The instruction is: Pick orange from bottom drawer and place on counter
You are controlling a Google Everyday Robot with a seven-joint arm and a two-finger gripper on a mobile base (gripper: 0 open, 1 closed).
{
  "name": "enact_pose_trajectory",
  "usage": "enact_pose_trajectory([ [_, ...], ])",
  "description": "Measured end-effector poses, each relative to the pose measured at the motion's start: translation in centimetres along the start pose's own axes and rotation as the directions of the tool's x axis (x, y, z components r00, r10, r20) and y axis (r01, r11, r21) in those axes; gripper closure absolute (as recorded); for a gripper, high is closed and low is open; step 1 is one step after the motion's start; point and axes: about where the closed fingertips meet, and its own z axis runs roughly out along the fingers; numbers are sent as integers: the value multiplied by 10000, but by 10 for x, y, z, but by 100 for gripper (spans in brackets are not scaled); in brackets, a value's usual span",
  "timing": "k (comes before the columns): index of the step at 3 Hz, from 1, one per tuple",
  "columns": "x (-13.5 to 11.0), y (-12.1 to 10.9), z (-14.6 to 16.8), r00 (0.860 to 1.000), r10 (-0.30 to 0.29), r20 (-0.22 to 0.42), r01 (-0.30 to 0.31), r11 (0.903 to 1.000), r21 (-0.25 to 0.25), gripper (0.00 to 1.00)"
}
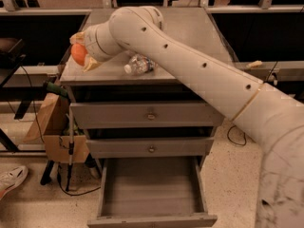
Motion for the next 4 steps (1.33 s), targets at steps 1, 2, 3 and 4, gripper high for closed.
enact_pose_trajectory([
  [1,21,-5,6,9994,242,-257,-246,9996,-163,100],
  [2,40,0,9,9961,747,-474,-767,9962,-422,100],
  [3,52,4,8,9919,1116,-600,-1148,9920,-527,81],
  [4,56,3,7,9905,1219,-642,-1252,9908,-509,58],
])
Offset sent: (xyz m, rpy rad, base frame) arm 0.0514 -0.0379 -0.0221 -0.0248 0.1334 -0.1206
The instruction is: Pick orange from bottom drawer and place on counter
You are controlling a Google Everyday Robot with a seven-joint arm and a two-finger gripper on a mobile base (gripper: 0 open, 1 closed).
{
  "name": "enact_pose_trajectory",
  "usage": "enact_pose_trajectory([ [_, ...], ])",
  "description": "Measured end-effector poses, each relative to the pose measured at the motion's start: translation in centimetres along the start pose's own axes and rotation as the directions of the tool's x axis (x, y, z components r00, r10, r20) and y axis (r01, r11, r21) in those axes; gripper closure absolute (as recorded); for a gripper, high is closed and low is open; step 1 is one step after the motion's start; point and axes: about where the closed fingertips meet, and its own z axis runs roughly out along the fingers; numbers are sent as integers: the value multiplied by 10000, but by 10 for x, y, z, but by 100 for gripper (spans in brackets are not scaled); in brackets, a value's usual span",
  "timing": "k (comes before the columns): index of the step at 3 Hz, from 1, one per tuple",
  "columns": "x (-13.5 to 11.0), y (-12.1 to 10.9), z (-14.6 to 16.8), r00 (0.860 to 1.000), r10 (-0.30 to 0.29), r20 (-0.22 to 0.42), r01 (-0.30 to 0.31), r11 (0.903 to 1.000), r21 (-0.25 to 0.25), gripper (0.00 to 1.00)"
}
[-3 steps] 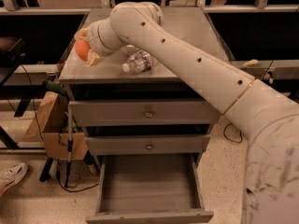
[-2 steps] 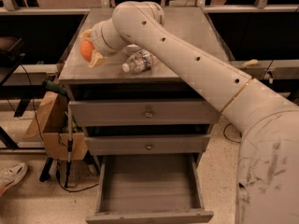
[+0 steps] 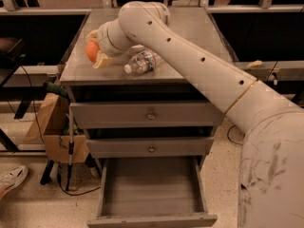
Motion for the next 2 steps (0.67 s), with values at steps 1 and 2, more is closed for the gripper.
enact_pose_trajectory([
  [1,1,-2,-2,10000,54,-40,-54,10000,29,35],
  [2,2,-4,-3,9999,143,-43,-143,9999,30,11],
])
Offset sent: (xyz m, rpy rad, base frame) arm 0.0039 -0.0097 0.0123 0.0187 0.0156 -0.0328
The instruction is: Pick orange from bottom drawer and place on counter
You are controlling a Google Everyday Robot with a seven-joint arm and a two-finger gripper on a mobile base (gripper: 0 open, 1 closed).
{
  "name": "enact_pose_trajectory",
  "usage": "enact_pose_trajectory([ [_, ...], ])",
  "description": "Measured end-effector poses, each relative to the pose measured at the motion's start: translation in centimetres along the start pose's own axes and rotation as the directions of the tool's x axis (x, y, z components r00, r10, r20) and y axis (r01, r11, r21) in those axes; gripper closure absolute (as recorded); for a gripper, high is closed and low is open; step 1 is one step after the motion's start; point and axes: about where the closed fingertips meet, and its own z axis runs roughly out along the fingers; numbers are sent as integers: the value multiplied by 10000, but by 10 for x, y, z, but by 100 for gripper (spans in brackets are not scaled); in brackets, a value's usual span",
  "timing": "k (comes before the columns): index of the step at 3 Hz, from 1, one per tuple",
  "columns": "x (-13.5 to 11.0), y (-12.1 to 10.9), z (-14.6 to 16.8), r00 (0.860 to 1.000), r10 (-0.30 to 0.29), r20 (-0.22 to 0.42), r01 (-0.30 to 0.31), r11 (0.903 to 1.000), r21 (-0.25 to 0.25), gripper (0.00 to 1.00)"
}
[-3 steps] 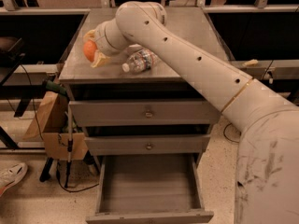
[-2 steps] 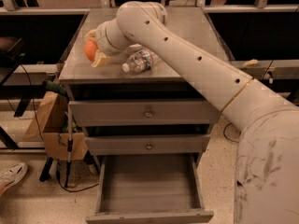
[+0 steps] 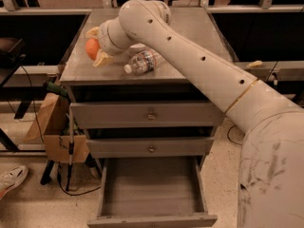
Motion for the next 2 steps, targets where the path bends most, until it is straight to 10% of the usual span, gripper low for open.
enact_pose_trajectory([
  [2,1,-2,-3,9999,151,16,-151,9999,5,0],
])
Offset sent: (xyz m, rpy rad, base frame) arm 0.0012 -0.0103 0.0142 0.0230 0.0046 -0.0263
